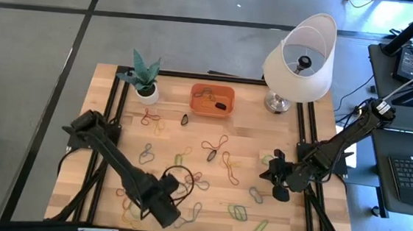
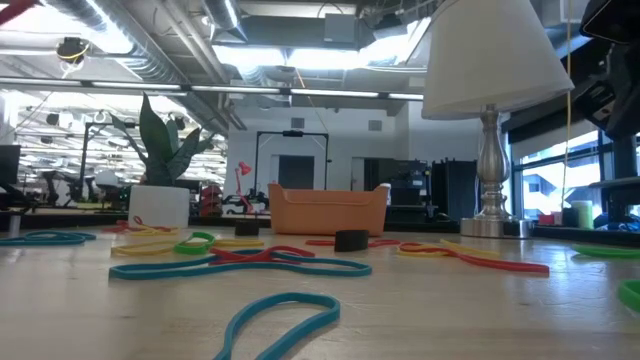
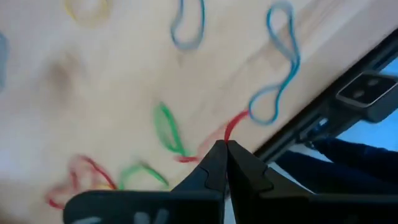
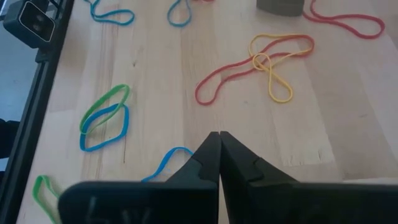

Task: Pick and place rubber bands into bin
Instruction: Put the red rubber band into the bin, then put the green rubber band into the orange bin

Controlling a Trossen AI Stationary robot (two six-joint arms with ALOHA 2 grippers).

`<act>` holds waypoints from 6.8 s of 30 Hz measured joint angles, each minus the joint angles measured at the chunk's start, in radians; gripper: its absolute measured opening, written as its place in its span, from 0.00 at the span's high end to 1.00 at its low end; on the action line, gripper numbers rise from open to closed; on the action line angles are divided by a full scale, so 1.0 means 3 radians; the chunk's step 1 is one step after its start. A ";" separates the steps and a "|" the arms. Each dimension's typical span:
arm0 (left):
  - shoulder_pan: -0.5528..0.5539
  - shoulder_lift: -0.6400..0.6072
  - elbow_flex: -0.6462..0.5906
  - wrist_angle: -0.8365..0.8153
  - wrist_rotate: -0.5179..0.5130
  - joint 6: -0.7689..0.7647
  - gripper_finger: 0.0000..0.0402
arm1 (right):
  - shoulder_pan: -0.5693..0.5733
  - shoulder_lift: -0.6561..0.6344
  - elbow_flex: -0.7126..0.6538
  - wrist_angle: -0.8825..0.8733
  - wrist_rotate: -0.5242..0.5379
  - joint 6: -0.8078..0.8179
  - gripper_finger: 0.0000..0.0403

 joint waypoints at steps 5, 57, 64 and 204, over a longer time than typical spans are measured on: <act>0.0263 -0.0205 0.0048 -0.0247 -0.0257 0.0634 0.99 | 0.0000 0.0000 0.0000 0.0000 0.0021 0.0020 0.99; 0.3897 0.0761 0.0054 0.1233 0.0430 0.6262 0.99 | -0.1307 0.0000 0.0001 0.0485 0.0868 0.0443 0.99; 0.3897 0.0780 0.0054 0.1215 0.0364 0.6200 0.89 | -0.1374 0.0004 0.0001 0.0500 0.0867 0.0414 0.99; 0.0944 -0.2152 -0.3085 0.2253 -0.0326 0.3456 0.99 | 0.0468 0.3764 0.3108 -0.1910 -0.1904 0.4702 0.97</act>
